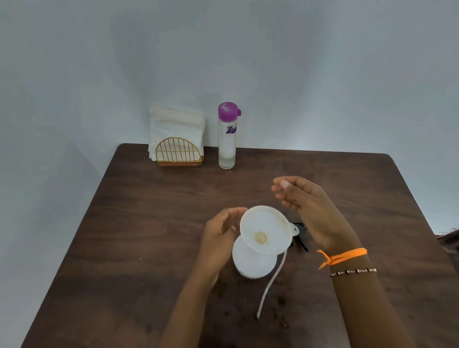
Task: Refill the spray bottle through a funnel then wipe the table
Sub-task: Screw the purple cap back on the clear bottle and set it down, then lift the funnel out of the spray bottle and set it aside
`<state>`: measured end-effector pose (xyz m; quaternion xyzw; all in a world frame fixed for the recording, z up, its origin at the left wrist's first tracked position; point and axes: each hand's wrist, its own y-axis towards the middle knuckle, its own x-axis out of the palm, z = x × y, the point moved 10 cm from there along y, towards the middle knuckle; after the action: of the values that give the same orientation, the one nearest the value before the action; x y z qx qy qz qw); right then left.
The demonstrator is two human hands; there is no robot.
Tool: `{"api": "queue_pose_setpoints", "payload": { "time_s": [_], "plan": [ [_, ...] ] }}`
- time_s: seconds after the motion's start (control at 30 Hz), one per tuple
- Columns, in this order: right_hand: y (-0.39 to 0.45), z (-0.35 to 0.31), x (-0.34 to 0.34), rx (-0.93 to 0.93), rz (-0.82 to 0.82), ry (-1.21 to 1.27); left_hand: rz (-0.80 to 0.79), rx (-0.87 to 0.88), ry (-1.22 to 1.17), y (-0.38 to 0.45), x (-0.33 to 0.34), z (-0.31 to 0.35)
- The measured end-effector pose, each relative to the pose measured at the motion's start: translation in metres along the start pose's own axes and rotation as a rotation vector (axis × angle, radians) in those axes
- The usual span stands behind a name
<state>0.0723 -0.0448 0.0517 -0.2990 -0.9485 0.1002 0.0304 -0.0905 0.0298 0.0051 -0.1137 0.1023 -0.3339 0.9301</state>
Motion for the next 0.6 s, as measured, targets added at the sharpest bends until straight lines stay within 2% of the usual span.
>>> {"api": "queue_pose_setpoints", "payload": {
  "time_s": [0.13,0.27,0.43,0.6],
  "plan": [
    [-0.032,0.013,-0.006,0.003,0.095,0.071,-0.082,0.038,0.021,-0.015,0.018,-0.010],
    [-0.054,0.033,-0.002,0.053,0.119,0.077,-0.126,0.097,0.069,-0.023,0.030,-0.015],
    [-0.066,0.041,0.003,0.055,0.143,0.002,-0.090,0.124,0.074,-0.025,0.034,-0.014],
    [-0.067,0.043,0.001,0.048,0.236,-0.092,0.004,0.152,0.071,-0.027,0.031,-0.012]
  ]
}}
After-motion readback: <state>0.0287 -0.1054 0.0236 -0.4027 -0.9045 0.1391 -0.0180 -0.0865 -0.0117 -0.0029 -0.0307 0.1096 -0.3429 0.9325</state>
